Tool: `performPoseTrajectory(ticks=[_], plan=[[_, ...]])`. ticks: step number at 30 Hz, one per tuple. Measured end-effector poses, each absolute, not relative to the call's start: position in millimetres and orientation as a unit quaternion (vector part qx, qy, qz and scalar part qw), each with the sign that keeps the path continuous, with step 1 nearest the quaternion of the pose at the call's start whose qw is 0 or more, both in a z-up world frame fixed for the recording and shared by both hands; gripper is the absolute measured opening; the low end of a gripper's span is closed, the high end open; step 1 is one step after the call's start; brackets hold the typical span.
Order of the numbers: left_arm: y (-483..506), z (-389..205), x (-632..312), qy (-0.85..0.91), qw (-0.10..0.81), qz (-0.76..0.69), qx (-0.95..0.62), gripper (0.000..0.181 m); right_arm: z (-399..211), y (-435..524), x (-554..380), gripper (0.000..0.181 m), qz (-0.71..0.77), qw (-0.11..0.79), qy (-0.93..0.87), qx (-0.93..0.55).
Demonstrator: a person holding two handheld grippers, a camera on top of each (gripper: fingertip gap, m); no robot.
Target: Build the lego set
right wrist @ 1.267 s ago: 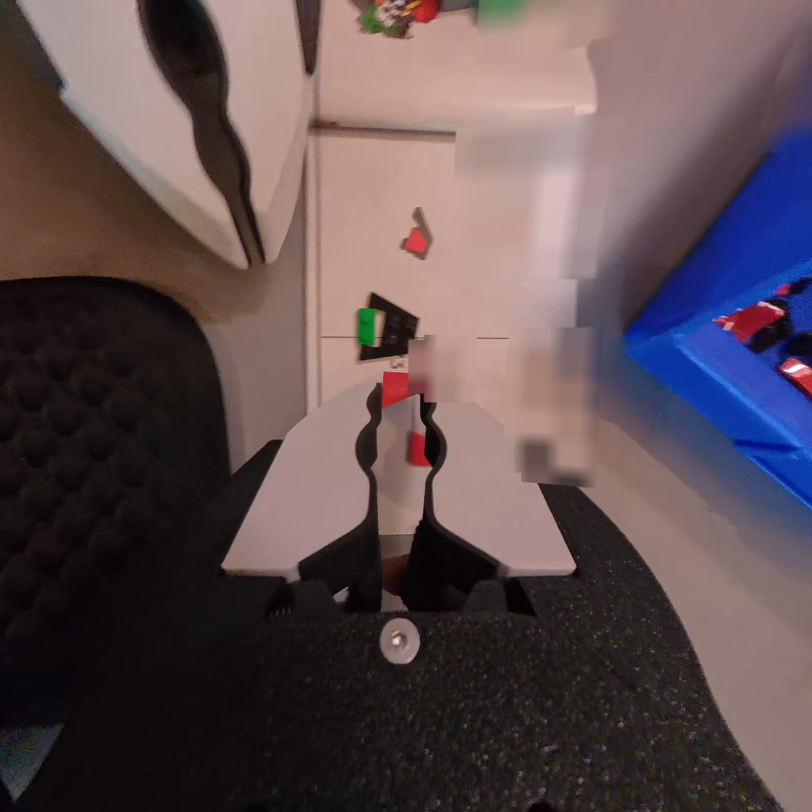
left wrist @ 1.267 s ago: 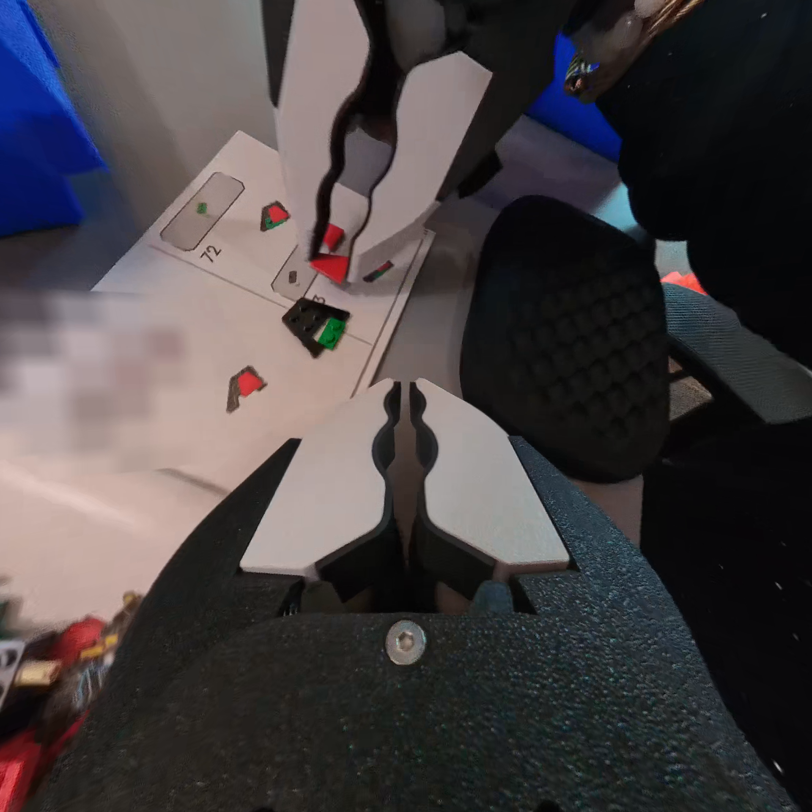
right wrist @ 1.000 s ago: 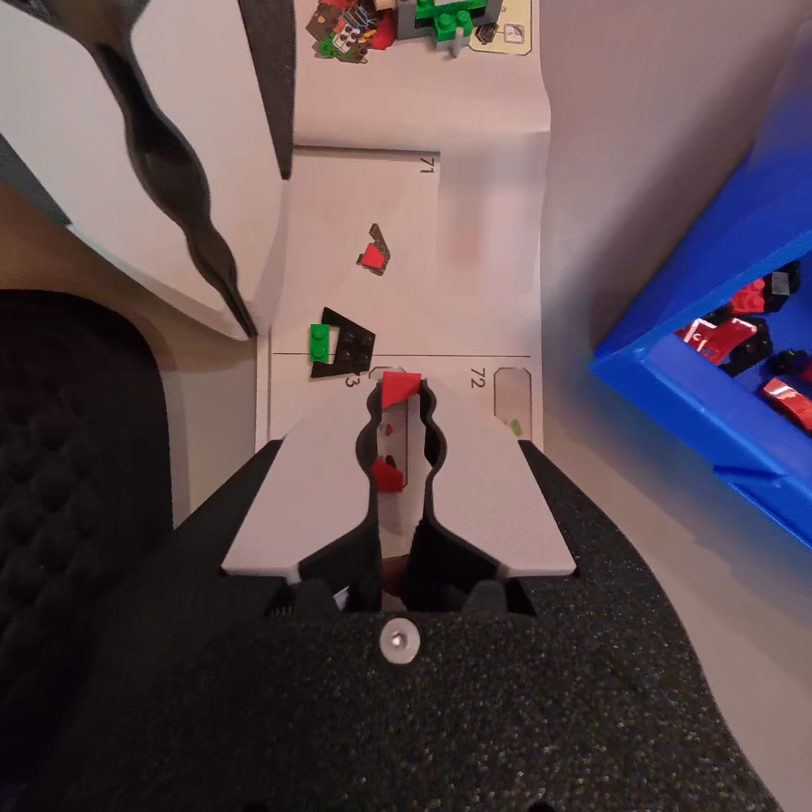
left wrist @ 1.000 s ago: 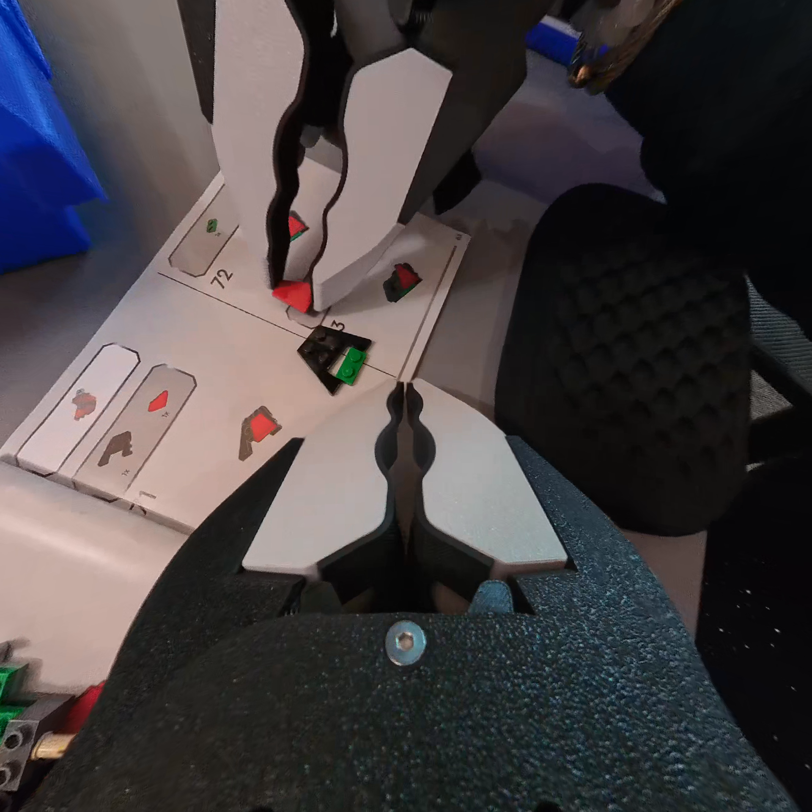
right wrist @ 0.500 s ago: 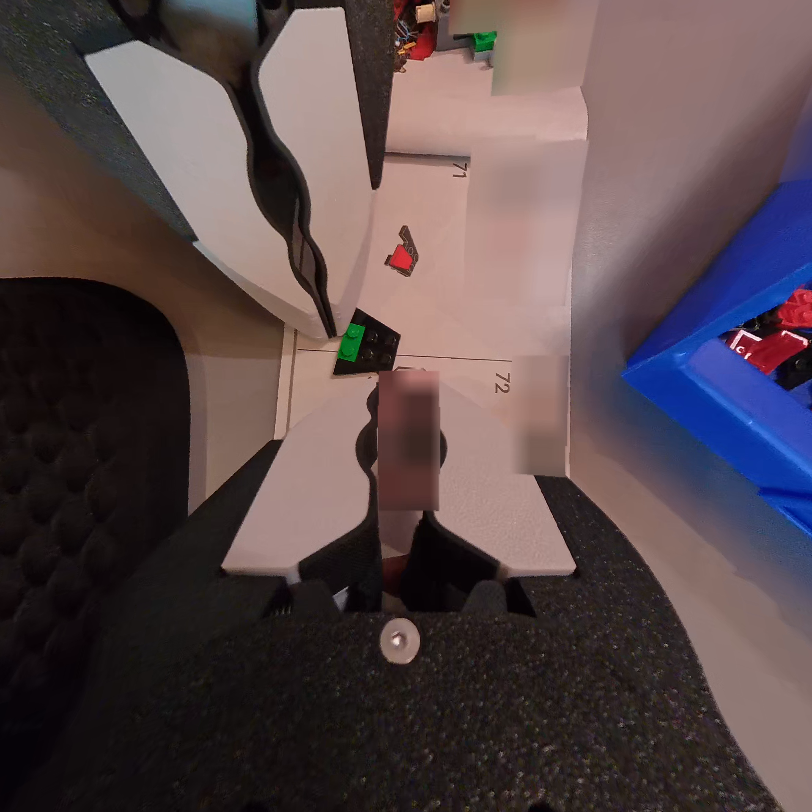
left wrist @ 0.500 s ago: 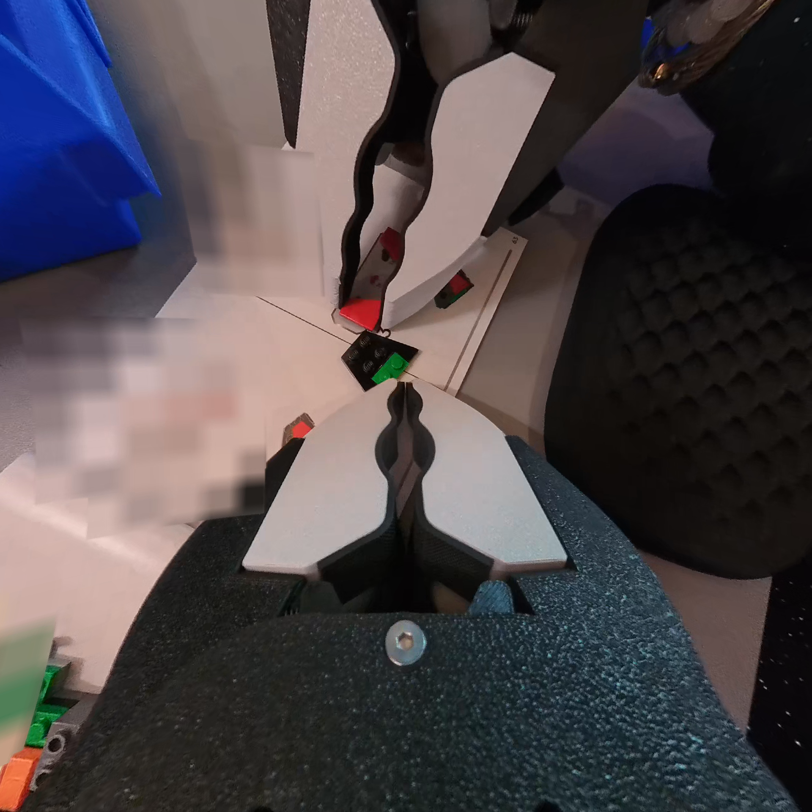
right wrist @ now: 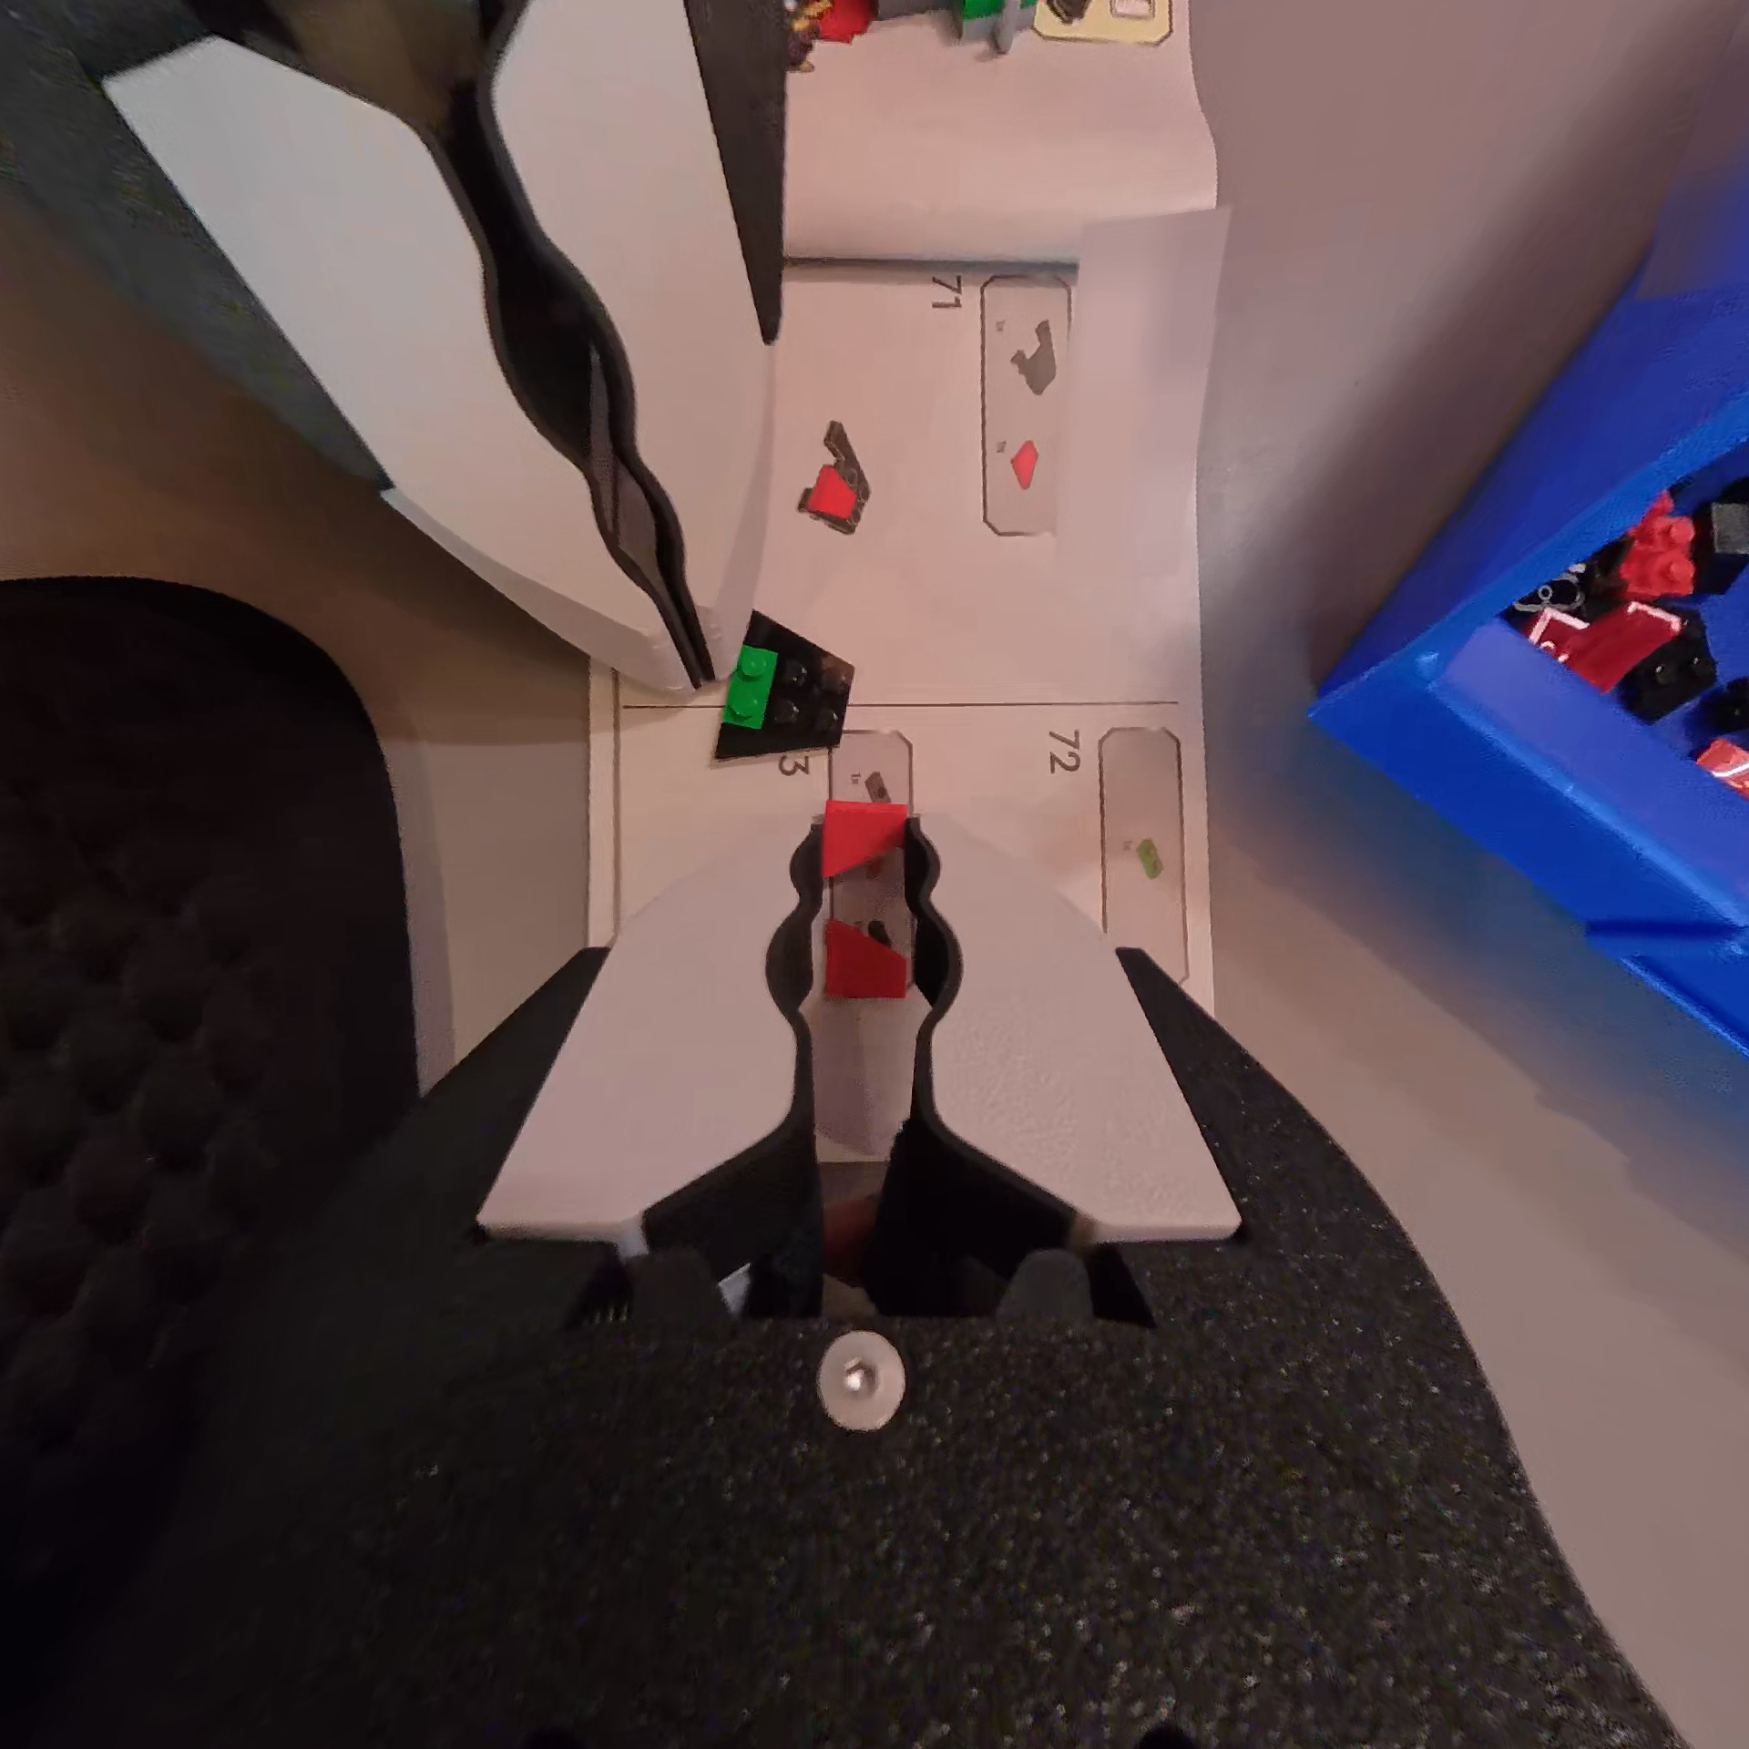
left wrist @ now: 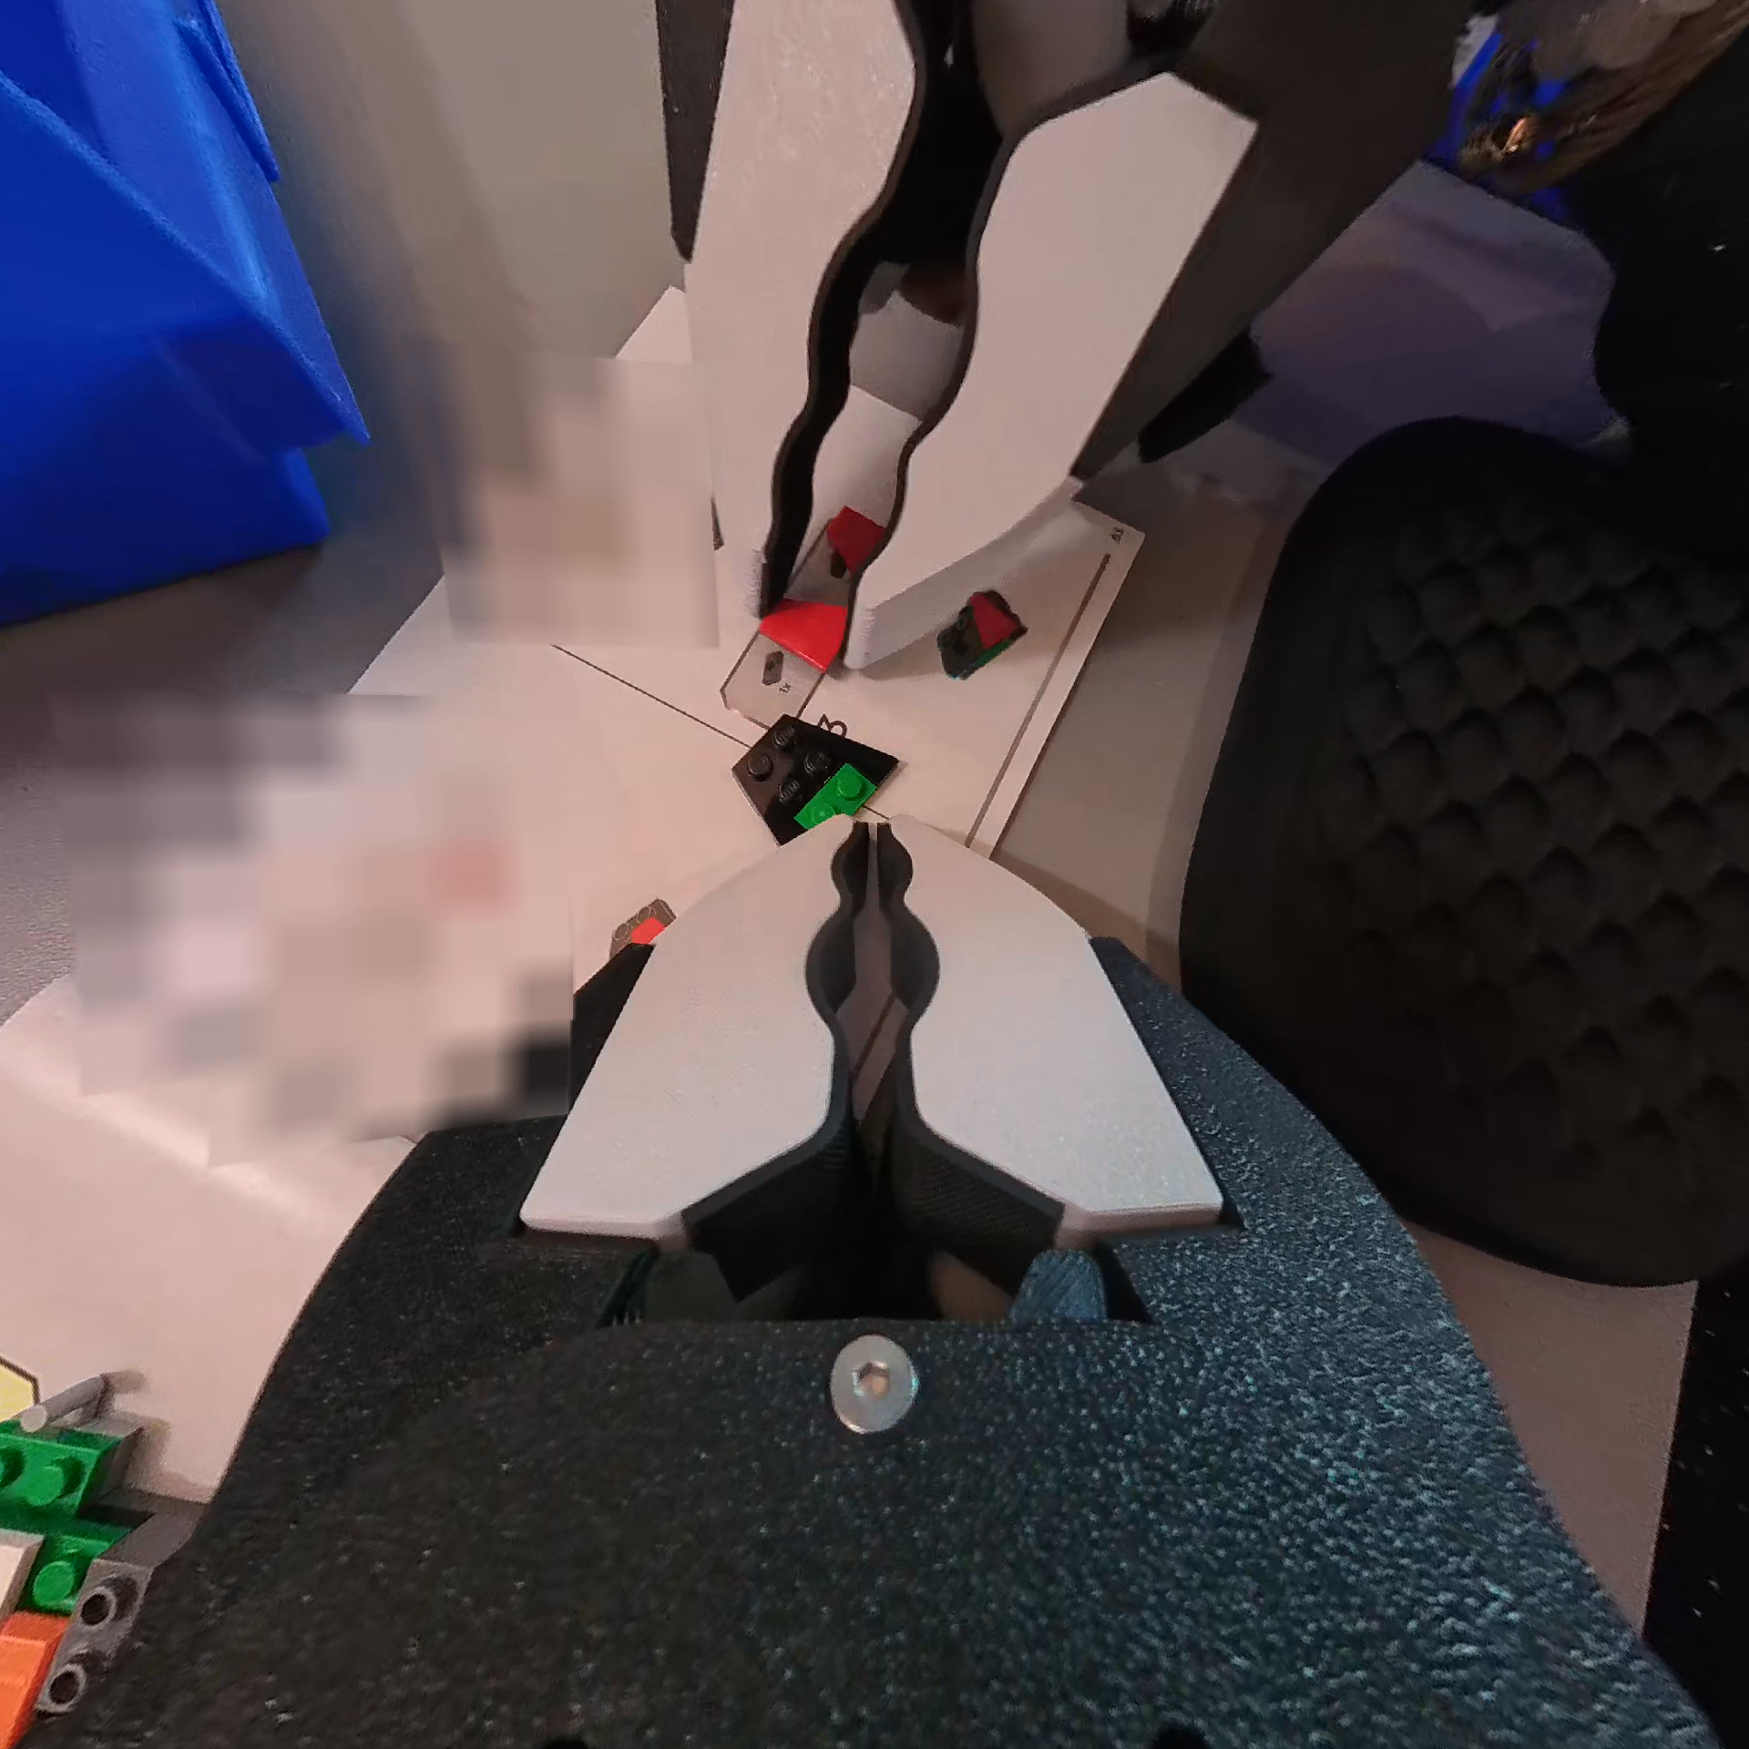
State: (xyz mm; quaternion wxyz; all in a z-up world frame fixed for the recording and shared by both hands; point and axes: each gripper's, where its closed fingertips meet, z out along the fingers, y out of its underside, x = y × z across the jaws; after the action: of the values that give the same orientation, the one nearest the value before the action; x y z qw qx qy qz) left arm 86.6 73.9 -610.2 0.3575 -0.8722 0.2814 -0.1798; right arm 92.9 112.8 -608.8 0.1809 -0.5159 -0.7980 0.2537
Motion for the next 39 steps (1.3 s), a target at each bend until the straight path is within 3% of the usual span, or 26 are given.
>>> performPoseTrajectory(ticks=[6,11,39], plan=[[65,-601,83,0.285,0.362,-0.184,-0.868,0.001,-604,103,88,0.017,0.268,0.174,-0.798,-0.511],[65,-594,61,0.291,0.378,-0.152,-0.866,0.002,-602,93,91,0.016,0.235,0.161,-0.746,-0.602],[66,-597,71,0.287,0.372,-0.208,-0.858,0.003,-608,83,83,0.017,0.208,0.168,-0.768,-0.582]])
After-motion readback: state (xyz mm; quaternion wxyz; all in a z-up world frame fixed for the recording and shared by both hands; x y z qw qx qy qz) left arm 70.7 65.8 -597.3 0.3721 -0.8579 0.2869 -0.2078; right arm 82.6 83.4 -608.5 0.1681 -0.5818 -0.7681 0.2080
